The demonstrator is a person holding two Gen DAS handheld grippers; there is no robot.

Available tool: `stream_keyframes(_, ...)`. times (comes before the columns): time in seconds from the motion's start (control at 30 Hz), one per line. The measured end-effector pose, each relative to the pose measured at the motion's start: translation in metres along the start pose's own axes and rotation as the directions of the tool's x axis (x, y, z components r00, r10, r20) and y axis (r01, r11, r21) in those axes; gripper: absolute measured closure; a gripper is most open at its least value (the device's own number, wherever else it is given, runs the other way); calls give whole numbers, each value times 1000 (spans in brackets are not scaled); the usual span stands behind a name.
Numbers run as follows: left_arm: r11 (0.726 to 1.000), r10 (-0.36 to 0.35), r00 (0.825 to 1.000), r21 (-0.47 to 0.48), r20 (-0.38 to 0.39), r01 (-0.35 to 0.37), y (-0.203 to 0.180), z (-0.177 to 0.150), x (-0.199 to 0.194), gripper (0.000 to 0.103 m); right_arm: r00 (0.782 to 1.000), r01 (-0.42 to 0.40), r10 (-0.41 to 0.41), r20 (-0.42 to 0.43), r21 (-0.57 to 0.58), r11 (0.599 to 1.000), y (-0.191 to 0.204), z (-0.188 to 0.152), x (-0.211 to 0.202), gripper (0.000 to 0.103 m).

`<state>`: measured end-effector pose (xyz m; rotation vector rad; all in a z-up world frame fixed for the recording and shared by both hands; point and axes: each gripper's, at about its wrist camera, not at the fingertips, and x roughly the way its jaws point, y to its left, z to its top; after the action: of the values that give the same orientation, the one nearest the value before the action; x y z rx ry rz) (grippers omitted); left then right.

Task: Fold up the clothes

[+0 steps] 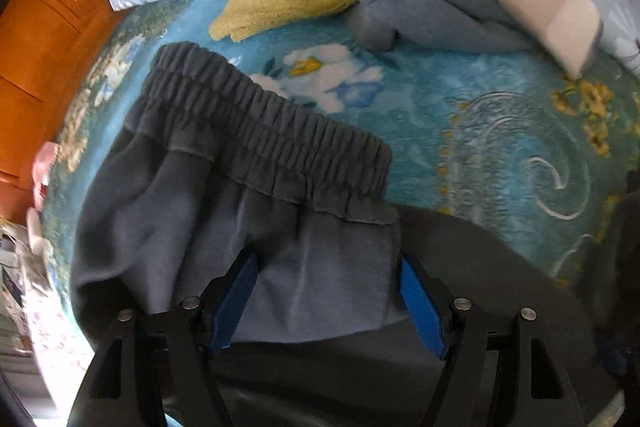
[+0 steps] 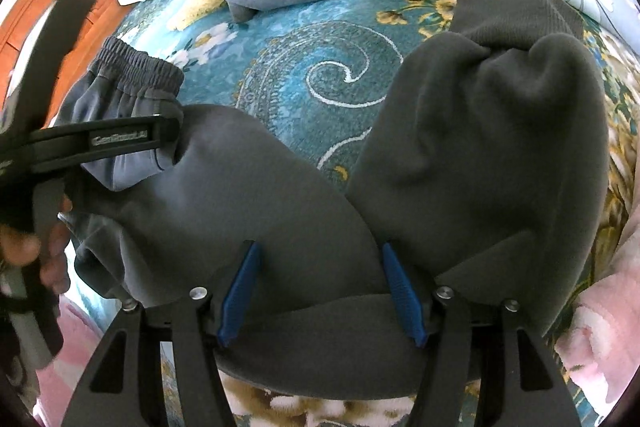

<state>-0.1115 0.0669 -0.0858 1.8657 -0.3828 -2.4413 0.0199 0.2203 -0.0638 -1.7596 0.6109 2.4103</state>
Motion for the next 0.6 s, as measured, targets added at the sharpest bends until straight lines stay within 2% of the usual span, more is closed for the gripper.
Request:
stream_keyframes(0.03,1000,0,1000,-7,3,0,5,0,1,41,1000,-1,1,-2,-1,1000,0,0,0,38)
stream_keyframes(0.1,998,-34,999,-60,2,34,19,0,-1,65,1000,-3,3,-5,-2,1000,-1,1,-1,38)
stream_keyframes(0.13,994,-59,998,-93,2,59,27,0,-2,70,1000,-3,3,-6,-3,1000,-1,1,-1,38)
stream_keyframes(0.17,987,-96,995,-130,7,96,36,0,-5,80,1000,-2,2,-6,-2,1000,-1,1,-1,38)
stream_keyframes(0.23,964,-184,982,-191,36,187,60,-1,-16,85,1000,5,-5,0,4,1000,-1,1,-1,38)
stream_keyframes(0.27,939,-251,966,-225,66,260,75,-2,-24,86,1000,5,-5,0,6,1000,-1,1,-1,38)
stream_keyframes(0.3,903,-320,941,-265,113,339,96,-3,-32,87,1000,5,-5,0,8,1000,-1,1,-1,38)
stream_keyframes(0.33,857,-384,908,-303,167,418,117,-5,-41,87,1000,5,-5,0,11,1000,-1,0,-1,38)
stream_keyframes(0.4,722,-471,820,-393,324,570,174,-16,-60,87,1000,6,-6,-2,17,1000,0,1,-2,38)
stream_keyframes(0.43,652,-479,782,-435,399,621,203,-27,-68,88,1000,7,-7,-2,20,1000,0,1,-2,38)
stream_keyframes(0.47,579,-464,752,-483,468,657,232,-42,-72,88,1000,8,-8,-1,22,1000,1,0,-3,38)
stream_keyframes(0.53,447,-396,739,-588,545,674,282,-75,-66,88,1000,5,-5,2,21,1000,3,-1,-4,38)
stream_keyframes(0.6,315,-376,747,-682,549,660,309,-112,-43,88,1000,-9,9,7,12,1000,6,-1,-5,38)
